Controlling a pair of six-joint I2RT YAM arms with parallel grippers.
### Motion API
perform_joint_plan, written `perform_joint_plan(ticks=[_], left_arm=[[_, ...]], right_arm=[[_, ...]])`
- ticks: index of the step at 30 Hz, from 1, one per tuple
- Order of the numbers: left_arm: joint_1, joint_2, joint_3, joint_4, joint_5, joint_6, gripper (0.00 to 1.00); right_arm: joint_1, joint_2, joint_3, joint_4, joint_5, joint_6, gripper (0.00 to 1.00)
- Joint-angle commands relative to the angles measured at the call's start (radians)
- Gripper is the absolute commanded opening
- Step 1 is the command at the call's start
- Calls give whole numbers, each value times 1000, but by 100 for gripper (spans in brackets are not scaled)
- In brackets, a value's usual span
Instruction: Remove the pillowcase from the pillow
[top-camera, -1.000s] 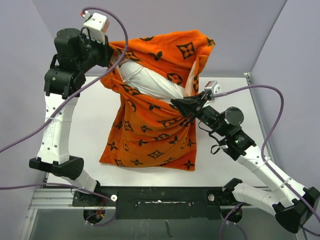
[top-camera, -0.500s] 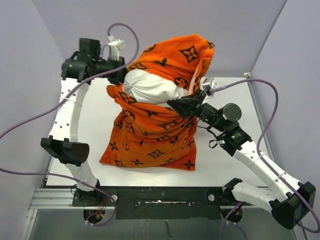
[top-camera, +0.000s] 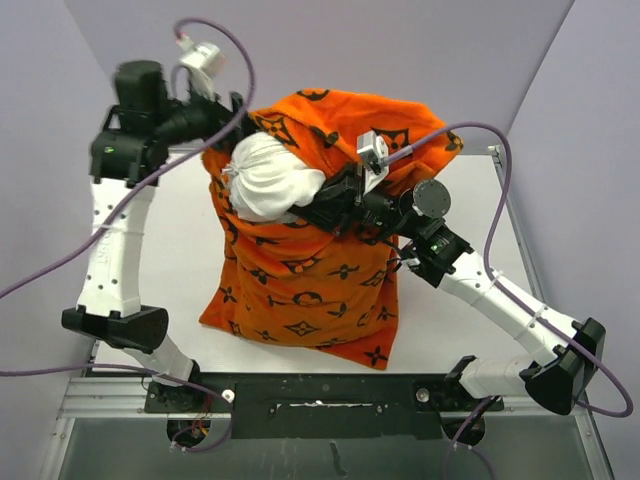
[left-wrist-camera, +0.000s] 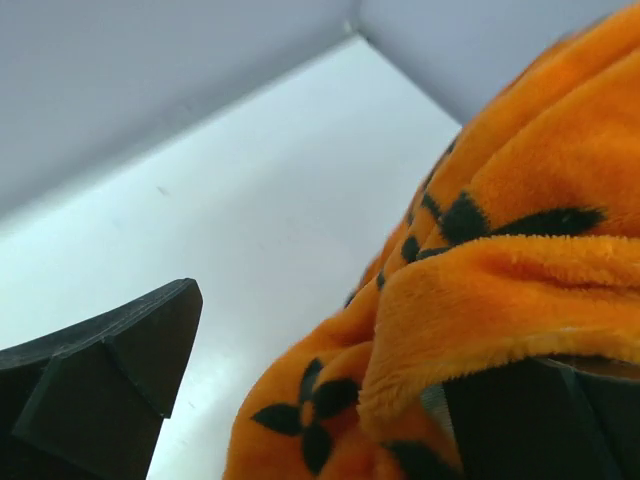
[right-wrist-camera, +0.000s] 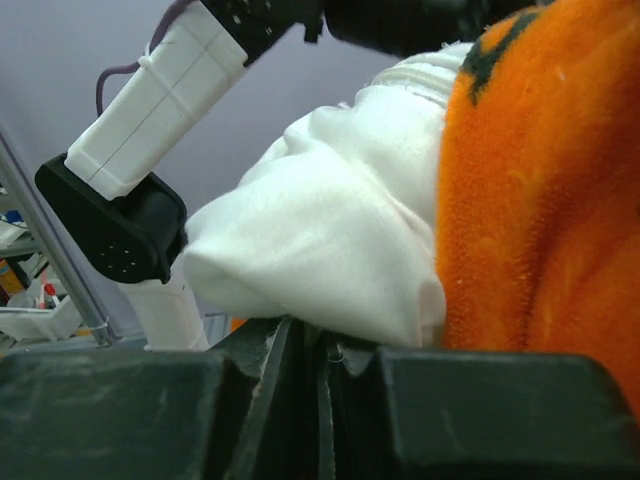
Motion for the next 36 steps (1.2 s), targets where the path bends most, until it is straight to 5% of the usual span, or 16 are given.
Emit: perform_joint_plan(ticks=[1,7,15,19,22,25,36], left_arm=[[161,-18,284,121,153,-47,98],[342,-78,296,94,320,60,98],[343,-279,22,138,488,140,98],[293,-273,35,-28,568,262,97],[93,-266,19,-227,414,475,96],[-58,-284,-73,-243,216,581,96],[-62,-354,-146,13,-28,687,97]], right_arm=[[-31,-19,-11,15,-32,-1,0],[-122,-39,-61,20,-41,37,0],[-125,-15,-30,-7,-83,27,0],[-109,-1,-9,-11,-92,30,0],[-82,15,25,-25,-108,19,0],[-34,30,67,-86,-107,-27,0],[-15,-6,63,-155,-105,-69,0]])
